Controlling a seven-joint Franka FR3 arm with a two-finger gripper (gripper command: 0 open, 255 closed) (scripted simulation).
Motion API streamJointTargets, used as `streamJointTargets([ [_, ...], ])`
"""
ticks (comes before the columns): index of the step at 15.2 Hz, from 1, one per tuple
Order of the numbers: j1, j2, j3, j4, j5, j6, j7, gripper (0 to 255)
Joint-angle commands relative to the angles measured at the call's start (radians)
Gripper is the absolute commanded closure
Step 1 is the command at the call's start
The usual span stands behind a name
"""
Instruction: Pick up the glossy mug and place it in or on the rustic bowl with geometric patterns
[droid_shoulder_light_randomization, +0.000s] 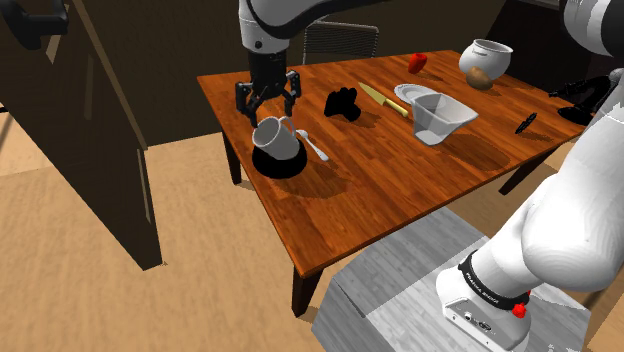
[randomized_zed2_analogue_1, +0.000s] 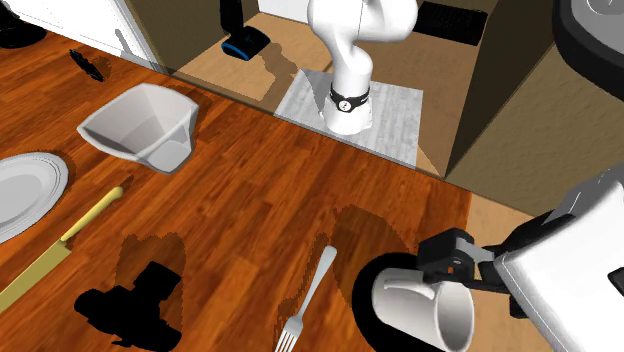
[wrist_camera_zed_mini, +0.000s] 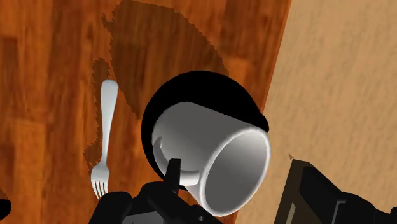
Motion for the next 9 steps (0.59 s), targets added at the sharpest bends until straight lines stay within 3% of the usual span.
streamJointTargets([
  [1,0.000,-0.003,0.001,0.054,0.002,-0.058,-0.004,0],
  [9,0.001,-0.003,0.001,0.081,0.002,-0.085,-0.004,0],
])
